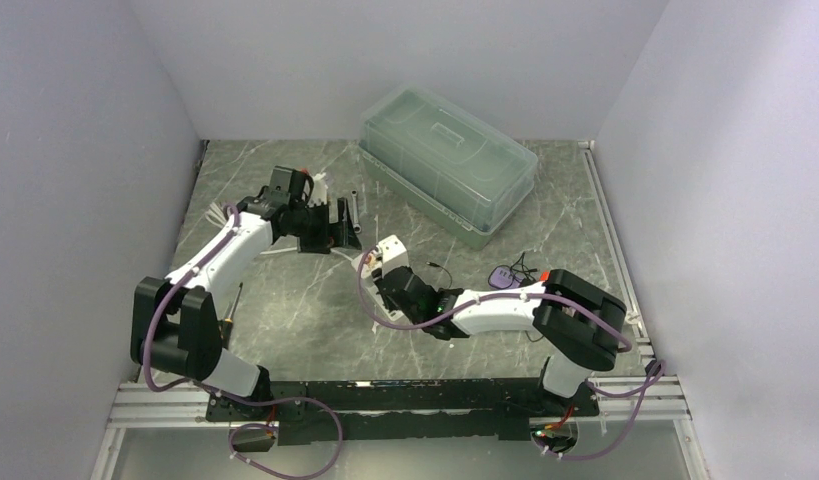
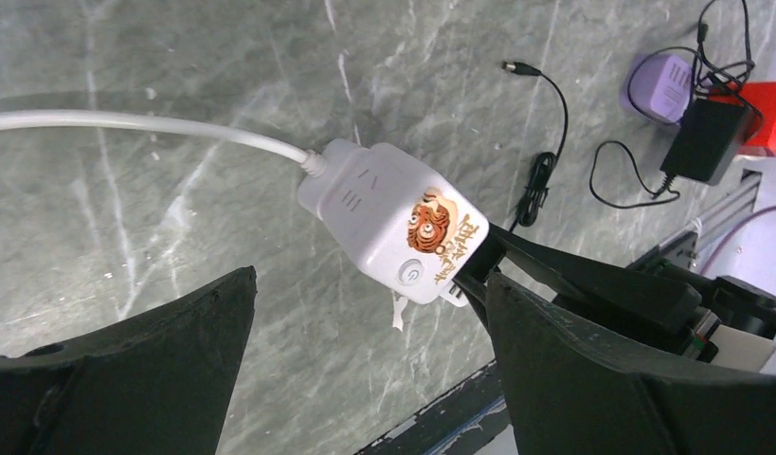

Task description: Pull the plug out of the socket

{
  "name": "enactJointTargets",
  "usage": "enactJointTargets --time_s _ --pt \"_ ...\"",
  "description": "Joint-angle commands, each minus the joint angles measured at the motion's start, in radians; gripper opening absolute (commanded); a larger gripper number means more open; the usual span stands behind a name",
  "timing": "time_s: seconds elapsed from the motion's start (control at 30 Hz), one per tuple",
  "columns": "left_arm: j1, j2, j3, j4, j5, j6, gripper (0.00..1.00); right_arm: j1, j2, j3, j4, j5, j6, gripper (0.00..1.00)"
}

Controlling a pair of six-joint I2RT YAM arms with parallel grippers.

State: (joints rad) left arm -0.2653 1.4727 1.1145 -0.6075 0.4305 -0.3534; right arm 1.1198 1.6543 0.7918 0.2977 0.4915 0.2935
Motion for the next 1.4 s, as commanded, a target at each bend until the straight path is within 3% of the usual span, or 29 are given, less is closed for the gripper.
enactJointTargets --time_s 0.0,0.23,0.7,1.13,1.37 --pt "-0.021 0.03 -0.009 0.052 0.113 0.003 0.94 -0.011 -0.038 -0.013 0.095 -0.013 -0.042 0.0" --pt "-0.044 0.118 0.007 0.038 0.148 -0.009 0.9 -0.014 -0.05 -0.041 0.095 -0.012 -0.016 0.0" --pt "-0.071 0.17 0.011 0.021 0.133 -0.021 0.7 -0.019 -0.033 -0.03 0.09 -0.021 -0.006 0.0" --pt "-0.097 0.24 0.028 -0.03 0.058 -0.026 0.55 -0.018 -0.03 -0.026 0.086 -0.025 -0.003 0.0" --pt "-0.113 0.264 0.034 -0.061 0.005 -0.022 0.52 -0.016 -0.028 -0.021 0.082 -0.019 -0.018 0.0"
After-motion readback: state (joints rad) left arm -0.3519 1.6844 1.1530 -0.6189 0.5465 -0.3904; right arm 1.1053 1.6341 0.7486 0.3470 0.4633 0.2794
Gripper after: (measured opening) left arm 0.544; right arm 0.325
